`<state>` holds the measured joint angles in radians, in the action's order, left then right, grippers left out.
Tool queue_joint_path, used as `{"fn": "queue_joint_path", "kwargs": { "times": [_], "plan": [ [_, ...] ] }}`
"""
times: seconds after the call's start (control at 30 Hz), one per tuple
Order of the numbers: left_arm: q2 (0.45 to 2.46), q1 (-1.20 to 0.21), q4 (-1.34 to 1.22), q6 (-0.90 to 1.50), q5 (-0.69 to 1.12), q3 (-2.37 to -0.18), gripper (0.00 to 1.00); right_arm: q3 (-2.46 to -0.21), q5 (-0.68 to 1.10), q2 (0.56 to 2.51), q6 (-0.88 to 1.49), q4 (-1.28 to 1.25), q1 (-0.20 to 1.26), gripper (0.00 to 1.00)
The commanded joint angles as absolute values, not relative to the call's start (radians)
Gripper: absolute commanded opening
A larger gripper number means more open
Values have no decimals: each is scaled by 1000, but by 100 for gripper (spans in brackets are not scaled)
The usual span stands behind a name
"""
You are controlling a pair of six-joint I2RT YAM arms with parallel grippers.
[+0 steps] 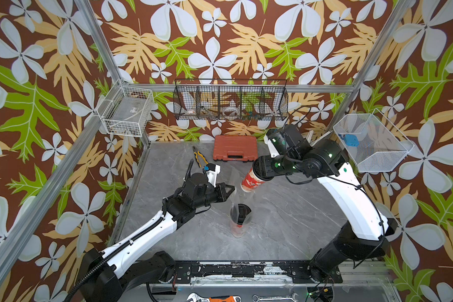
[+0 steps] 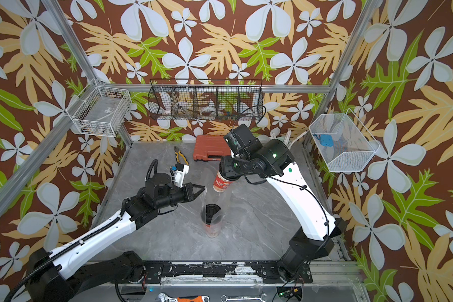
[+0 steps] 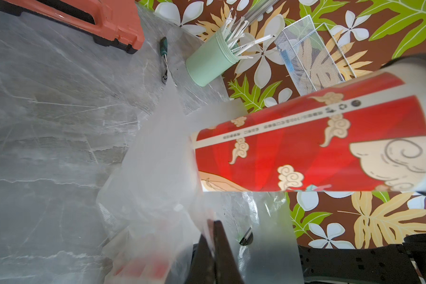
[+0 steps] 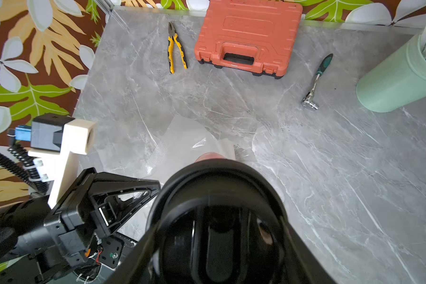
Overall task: Pack milk tea into plastic carrier bags
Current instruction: Place the milk tea cup in the plastic carrier bag.
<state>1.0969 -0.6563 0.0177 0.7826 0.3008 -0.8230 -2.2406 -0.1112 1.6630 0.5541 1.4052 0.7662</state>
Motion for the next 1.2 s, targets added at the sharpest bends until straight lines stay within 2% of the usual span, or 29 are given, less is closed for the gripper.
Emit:
{"fn": "queue_joint_path", "kwargs": {
  "times": [0.0, 0.3, 0.4, 1.17],
  "plan": [
    [1103, -659, -16, 779, 324, -834, 0, -2274, -141, 1704, 526, 1408, 786, 57],
    [1108, -669, -23, 782, 325, -847, 0, -2366, -149, 1816, 501, 1419, 834, 57],
    [1109, -670, -26, 785, 324, -848, 0, -2388, -207, 1830, 508, 1445, 841, 56],
    [1103, -673, -42, 793, 323, -857, 0, -1961, -169, 1810, 506, 1219, 841, 56]
  ]
}}
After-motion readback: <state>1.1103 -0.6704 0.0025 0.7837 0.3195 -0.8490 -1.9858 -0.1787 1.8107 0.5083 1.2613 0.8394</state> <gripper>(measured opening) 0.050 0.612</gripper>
